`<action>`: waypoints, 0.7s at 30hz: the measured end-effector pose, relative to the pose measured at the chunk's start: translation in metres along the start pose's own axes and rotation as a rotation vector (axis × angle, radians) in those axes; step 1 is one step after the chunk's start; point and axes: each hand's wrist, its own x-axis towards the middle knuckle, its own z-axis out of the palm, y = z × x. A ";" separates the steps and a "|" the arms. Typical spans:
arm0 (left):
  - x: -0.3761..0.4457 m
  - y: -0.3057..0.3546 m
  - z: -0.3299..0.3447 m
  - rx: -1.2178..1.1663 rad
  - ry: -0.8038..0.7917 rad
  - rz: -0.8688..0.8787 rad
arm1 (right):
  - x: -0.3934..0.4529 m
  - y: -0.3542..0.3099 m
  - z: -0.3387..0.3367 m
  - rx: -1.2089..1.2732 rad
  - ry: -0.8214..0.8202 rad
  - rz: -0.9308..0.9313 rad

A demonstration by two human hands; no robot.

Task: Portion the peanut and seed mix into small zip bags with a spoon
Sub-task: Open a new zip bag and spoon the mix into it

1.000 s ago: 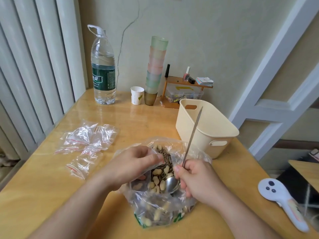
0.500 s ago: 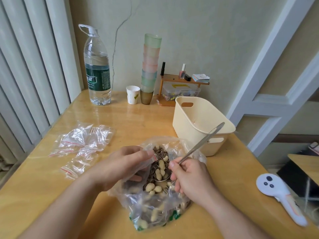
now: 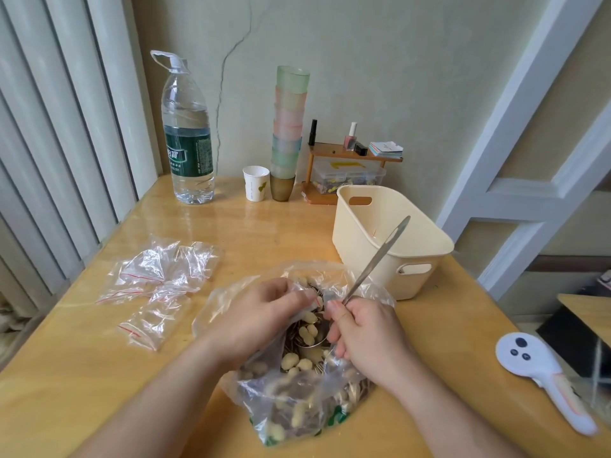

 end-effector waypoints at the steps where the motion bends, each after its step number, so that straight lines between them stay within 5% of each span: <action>1: 0.000 0.000 0.000 -0.043 0.008 -0.005 | 0.001 0.000 0.001 -0.007 -0.007 -0.003; 5: 0.003 -0.005 -0.006 -0.388 -0.023 -0.080 | 0.005 0.000 0.004 -0.001 -0.077 -0.004; 8: 0.003 -0.004 -0.013 -0.417 -0.006 -0.064 | 0.009 0.000 0.003 0.083 -0.090 -0.042; 21: -0.003 0.001 -0.020 0.375 0.329 0.315 | 0.054 -0.007 -0.027 0.132 0.168 -0.283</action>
